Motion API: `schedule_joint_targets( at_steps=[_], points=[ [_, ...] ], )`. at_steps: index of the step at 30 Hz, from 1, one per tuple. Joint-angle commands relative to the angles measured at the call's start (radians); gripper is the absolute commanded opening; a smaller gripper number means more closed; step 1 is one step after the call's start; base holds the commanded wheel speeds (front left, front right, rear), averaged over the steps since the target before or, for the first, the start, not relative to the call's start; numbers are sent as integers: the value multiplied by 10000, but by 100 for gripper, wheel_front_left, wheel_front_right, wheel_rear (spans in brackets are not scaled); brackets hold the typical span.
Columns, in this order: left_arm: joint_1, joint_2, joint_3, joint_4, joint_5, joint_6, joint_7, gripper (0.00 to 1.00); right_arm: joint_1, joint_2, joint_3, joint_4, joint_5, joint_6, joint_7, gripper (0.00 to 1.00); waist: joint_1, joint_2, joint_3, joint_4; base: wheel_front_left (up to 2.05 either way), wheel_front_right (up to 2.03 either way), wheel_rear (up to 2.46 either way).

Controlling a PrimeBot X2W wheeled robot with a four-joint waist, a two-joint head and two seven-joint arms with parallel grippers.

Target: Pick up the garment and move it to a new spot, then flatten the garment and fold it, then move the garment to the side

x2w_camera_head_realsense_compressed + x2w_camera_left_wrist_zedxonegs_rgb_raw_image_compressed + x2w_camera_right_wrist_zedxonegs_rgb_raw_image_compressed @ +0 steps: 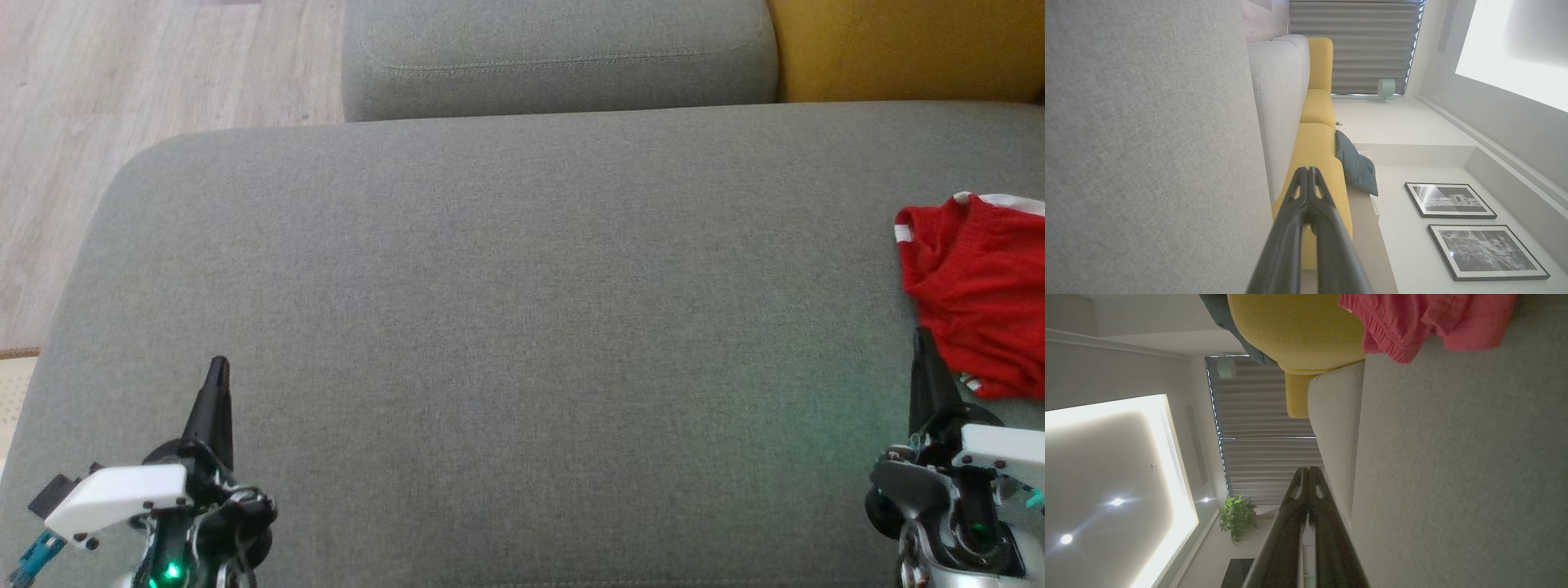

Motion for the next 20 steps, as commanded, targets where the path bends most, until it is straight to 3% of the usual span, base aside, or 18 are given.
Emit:
schedule_joint_targets(
  at_steps=[1, 20],
  points=[
    [-520, 133, 350, -370, -44, -67, 75, 0, -185, -37, 203, -387, 72, 67, 58, 0, 0, 0, 0, 0, 0, 0, 0],
    [-520, 133, 350, -370, -44, -67, 74, 0, -185, -37, 203, -387, 72, 67, 58, 0, 0, 0, 0, 0, 0, 0, 0]
  ],
)
